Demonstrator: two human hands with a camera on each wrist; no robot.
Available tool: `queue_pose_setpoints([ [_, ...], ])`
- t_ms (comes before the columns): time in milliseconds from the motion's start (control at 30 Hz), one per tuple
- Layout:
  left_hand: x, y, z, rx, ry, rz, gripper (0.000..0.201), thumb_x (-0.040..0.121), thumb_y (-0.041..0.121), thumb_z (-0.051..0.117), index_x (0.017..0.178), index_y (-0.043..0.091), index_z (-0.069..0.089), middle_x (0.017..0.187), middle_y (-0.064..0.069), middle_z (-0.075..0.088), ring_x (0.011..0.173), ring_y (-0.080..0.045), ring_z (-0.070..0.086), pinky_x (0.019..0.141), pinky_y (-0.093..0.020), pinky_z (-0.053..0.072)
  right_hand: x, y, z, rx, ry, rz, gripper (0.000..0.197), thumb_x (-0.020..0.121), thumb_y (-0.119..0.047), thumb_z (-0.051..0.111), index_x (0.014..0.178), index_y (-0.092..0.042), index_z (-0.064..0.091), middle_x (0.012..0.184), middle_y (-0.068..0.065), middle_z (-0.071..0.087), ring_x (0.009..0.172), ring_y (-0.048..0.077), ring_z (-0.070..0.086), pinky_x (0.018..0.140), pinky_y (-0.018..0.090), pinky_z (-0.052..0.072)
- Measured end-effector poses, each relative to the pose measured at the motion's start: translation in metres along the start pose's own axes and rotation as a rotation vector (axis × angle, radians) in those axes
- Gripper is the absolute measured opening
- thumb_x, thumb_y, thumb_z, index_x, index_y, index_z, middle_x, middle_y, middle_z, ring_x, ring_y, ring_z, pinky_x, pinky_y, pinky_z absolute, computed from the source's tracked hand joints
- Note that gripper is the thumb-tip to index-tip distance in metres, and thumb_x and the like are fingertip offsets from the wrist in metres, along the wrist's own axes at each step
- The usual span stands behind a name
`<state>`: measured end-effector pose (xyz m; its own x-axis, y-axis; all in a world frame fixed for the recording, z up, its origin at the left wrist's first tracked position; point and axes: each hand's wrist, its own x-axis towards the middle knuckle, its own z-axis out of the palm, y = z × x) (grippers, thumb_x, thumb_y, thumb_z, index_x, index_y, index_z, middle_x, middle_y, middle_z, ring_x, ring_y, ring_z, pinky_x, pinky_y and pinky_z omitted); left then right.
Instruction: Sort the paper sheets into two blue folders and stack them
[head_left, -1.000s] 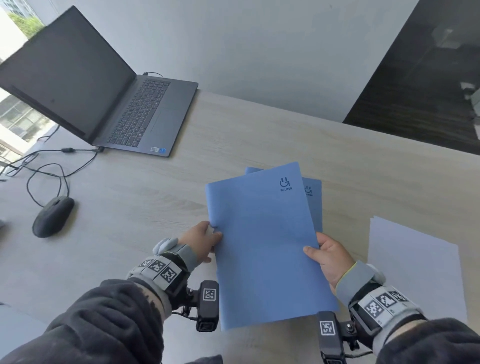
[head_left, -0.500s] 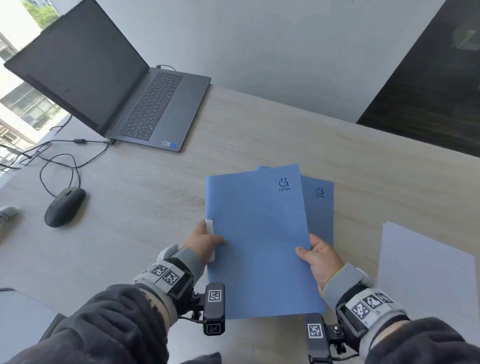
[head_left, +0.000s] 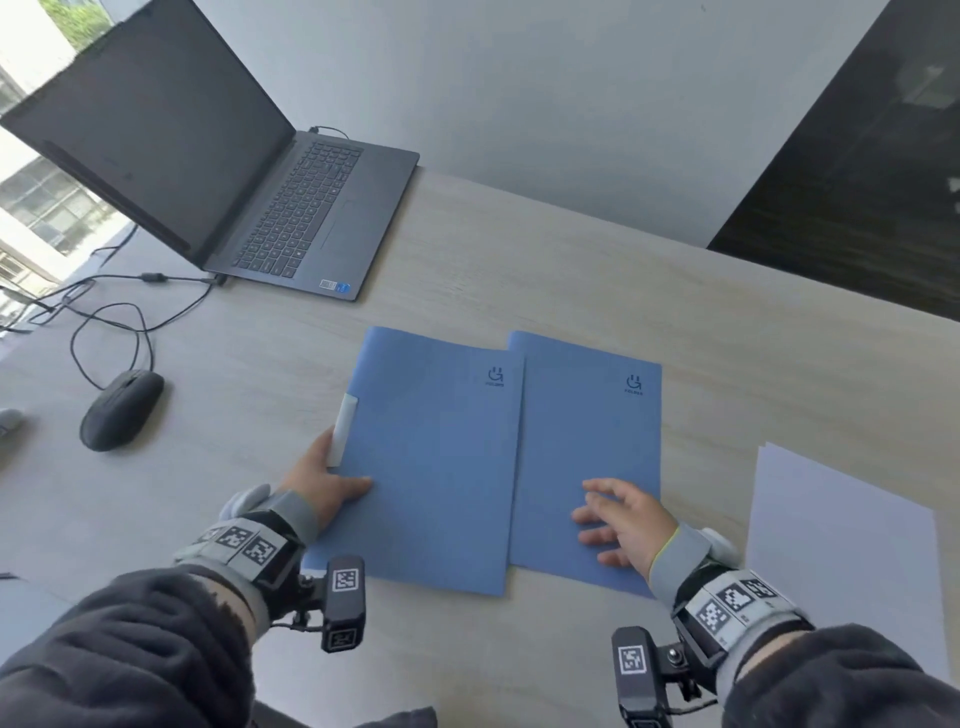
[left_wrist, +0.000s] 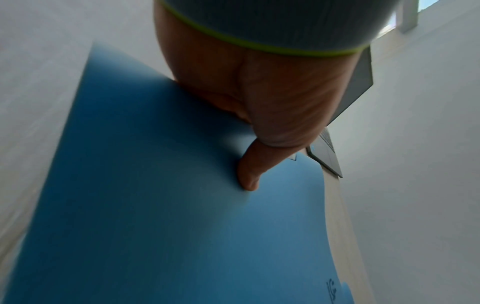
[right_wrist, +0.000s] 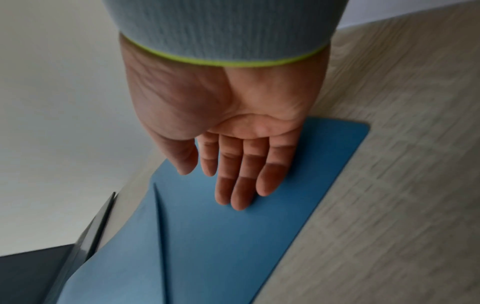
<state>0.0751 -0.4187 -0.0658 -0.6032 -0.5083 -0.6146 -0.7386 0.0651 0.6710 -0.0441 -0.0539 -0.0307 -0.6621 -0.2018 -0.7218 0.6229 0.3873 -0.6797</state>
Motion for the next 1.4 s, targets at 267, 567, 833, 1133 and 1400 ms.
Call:
queue_pose_setpoints([
  [267,-0.013,0.029,-0.020,0.439,0.273,-0.093,0.084,0.073,0.026,0.075,0.147,0.026,0.036,0.127,-0.021,0.053,0.112,-0.042,0.057,0.096,-0.049,0.048,0.000,0.010,-0.020,0.020,0.090,0.000,0.016,0.095,-0.021,0.053,0.109,-0.020,0.060,0.087,0.008,0.069,0.064,0.019,0.061,0.050,0.022,0.040],
  [567,-0.033,0.041,0.012,0.535,0.339,-0.057,0.078,0.076,0.031,0.064,0.145,0.037,0.031,0.155,-0.002,0.019,0.138,-0.034,0.024,0.107,-0.050,0.034,-0.014,0.019,-0.038,0.019,0.125,-0.078,0.015,0.094,-0.021,0.052,0.101,-0.021,0.066,0.086,0.005,0.073,0.066,0.020,0.063,0.050,0.023,0.041],
  [833,-0.074,0.088,0.110,0.650,0.130,0.240,0.055,0.082,0.035,0.063,0.135,0.038,0.047,0.142,-0.001,0.035,0.131,-0.029,0.036,0.104,-0.046,0.039,-0.038,0.050,-0.110,0.088,0.304,-0.112,0.015,0.092,-0.015,0.052,0.093,-0.014,0.067,0.080,0.008,0.072,0.062,0.021,0.061,0.053,0.027,0.040],
  [1133,-0.139,0.124,0.255,0.634,-0.304,0.551,0.043,0.086,0.024,0.066,0.129,0.026,0.059,0.126,0.002,0.052,0.108,-0.015,0.056,0.094,-0.028,0.046,-0.079,0.109,-0.192,0.201,0.507,-0.145,0.017,0.090,-0.018,0.053,0.091,-0.024,0.069,0.085,0.005,0.074,0.073,0.020,0.063,0.062,0.034,0.047],
  [1400,-0.199,0.115,0.387,1.176,-0.492,0.725,0.088,0.068,0.059,0.066,0.143,0.053,0.021,0.162,0.011,0.006,0.150,-0.022,0.008,0.116,-0.052,0.029,-0.130,0.184,-0.273,0.323,0.708,-0.135,0.010,0.089,-0.027,0.059,0.090,-0.030,0.069,0.090,-0.010,0.071,0.087,0.011,0.062,0.079,0.027,0.045],
])
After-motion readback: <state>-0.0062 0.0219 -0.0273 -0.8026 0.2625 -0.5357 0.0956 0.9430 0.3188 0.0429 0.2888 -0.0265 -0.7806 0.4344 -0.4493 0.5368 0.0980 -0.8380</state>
